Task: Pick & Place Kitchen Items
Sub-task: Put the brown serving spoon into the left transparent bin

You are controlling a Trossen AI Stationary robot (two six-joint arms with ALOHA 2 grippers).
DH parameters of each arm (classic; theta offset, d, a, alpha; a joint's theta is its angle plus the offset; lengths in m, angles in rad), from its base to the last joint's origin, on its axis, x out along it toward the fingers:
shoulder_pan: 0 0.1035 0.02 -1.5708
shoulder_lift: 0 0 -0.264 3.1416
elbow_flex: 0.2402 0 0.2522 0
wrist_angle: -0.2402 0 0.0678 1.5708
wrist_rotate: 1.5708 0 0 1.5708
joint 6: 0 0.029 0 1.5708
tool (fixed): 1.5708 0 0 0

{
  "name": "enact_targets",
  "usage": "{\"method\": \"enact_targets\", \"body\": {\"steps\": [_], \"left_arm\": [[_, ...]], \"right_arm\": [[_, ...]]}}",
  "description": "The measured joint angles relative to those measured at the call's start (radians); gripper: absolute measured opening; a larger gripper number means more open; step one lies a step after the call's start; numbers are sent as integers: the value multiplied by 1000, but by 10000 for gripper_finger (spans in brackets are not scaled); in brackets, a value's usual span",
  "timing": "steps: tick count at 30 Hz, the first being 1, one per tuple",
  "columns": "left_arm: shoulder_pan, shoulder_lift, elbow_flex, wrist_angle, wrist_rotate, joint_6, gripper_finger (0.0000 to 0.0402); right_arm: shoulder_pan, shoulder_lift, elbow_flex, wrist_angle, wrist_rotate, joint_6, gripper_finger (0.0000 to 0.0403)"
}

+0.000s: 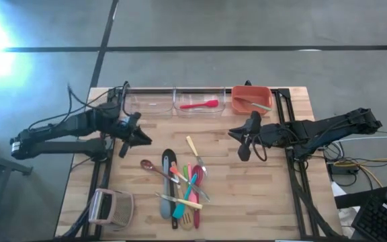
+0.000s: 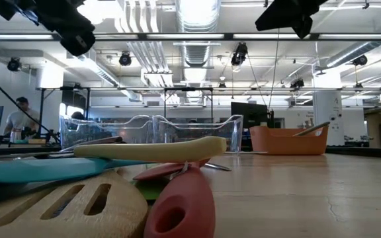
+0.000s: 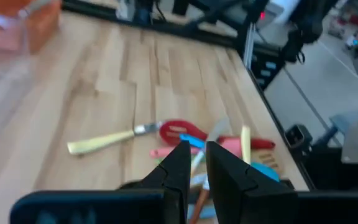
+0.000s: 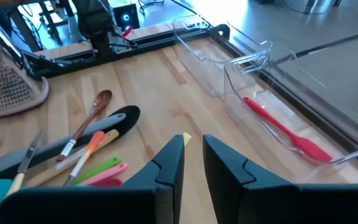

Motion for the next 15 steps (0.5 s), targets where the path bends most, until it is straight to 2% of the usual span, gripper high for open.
{"method": "enact_targets", "body": {"steps": [7, 15], "left_arm": [[-71, 127, 43, -85, -10, 33, 66], [-133, 246, 102, -235, -98, 38, 161]], "right_arm": [[0, 0, 0, 4, 0, -13, 52], [0, 0, 0, 4, 1, -13, 52]]}}
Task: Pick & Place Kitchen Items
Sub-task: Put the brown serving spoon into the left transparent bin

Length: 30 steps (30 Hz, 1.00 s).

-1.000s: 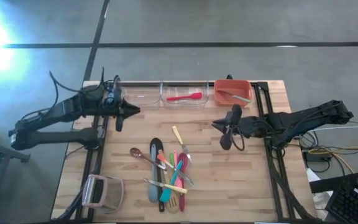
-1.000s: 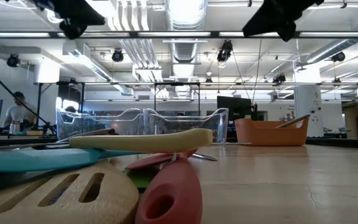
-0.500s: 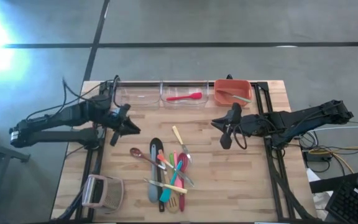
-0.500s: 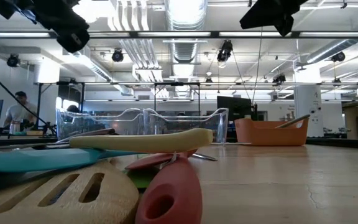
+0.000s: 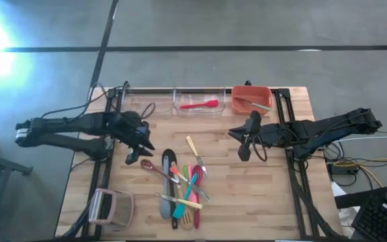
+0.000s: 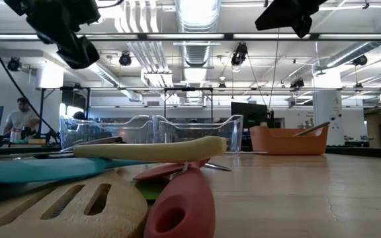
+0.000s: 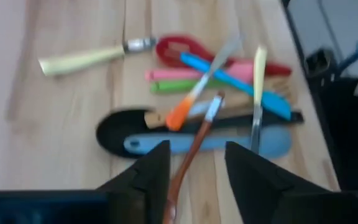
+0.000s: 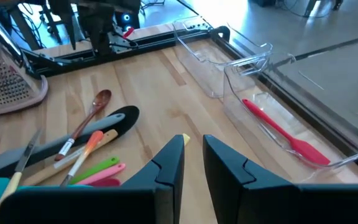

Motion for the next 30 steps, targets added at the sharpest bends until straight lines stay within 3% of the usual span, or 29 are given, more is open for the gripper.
{"method": "enact_targets", "body": {"steps": [5, 18, 30], "left_arm": [[-47, 49, 4, -62, -31, 26, 189], [-212, 195, 4, -51, -182, 21, 186], [-276, 338, 3, 15, -227, 10, 186]], "right_arm": [[0, 0, 0, 0, 1, 0, 52], [0, 0, -1, 1, 2, -8, 52], [0, 0, -1, 1, 3, -8, 52]]}}
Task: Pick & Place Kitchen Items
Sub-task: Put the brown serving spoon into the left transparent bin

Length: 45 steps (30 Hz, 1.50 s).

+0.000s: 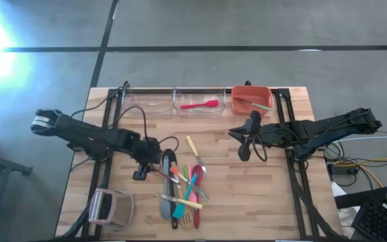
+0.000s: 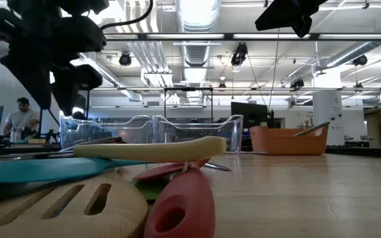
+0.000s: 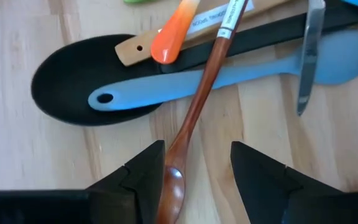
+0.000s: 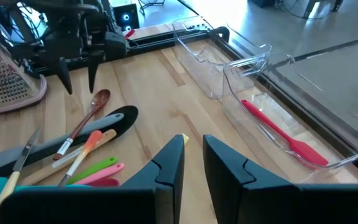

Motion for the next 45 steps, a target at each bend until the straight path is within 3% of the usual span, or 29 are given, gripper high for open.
{"method": "enact_targets", "body": {"steps": [24, 32, 45], "left_arm": [[-33, 239, -7, 116, -2, -16, 186], [-47, 308, -7, 147, -48, -17, 186], [-56, 341, -7, 175, -91, -28, 173]], "right_arm": [[0, 0, -2, -23, 0, 0, 52], [0, 0, -4, -23, 0, 1, 52], [0, 0, -5, -23, 0, 0, 52]]}}
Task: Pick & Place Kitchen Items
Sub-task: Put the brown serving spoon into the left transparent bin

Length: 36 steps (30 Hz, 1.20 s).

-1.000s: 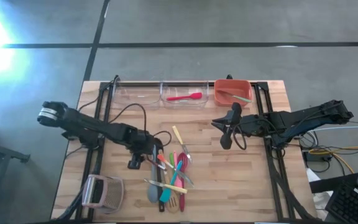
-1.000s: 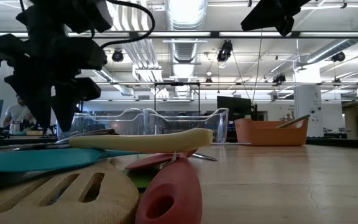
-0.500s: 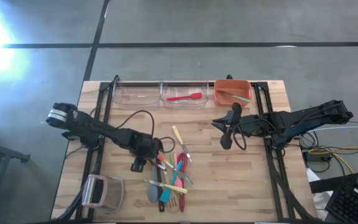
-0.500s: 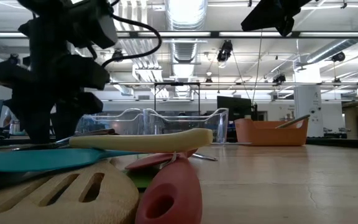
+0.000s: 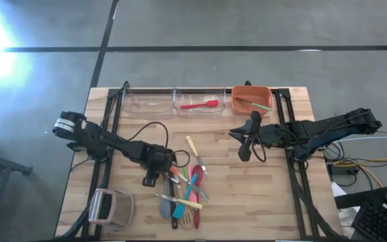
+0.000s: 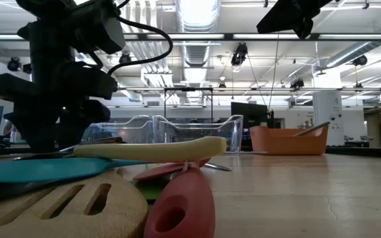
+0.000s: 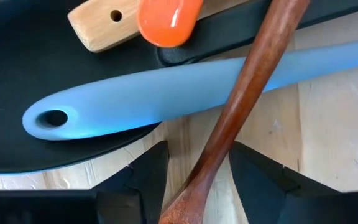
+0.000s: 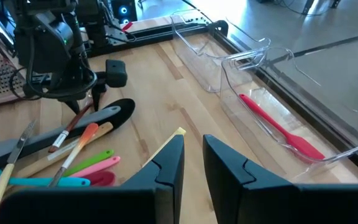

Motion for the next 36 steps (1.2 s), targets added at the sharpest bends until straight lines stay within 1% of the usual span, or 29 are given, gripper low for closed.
{"method": "enact_targets", "body": {"steps": [4, 9, 10, 20, 24, 26, 28, 36], "left_arm": [[1, -1, 0, 4, -10, -1, 127], [2, 0, 0, 11, -11, 3, 44], [2, 0, 0, 11, -9, 3, 40], [2, -1, 0, 10, 22, 11, 40], [2, -31, -2, -11, 59, 12, 40], [-1, -62, -2, -68, 87, 12, 40], [0, -104, 5, -80, 100, 11, 40], [8, -279, 7, -87, 82, 3, 40]], "right_arm": [[0, 0, 0, 0, 0, 0, 52], [0, 0, 0, 0, 0, 0, 52], [0, 0, 0, 0, 0, 0, 52], [0, 0, 0, 0, 0, -11, 52], [0, 0, 0, 0, 0, -11, 52], [0, 0, 0, 0, 0, -11, 52], [0, 0, 0, 0, 0, -14, 52], [0, 0, 0, 0, 1, -19, 52]]}}
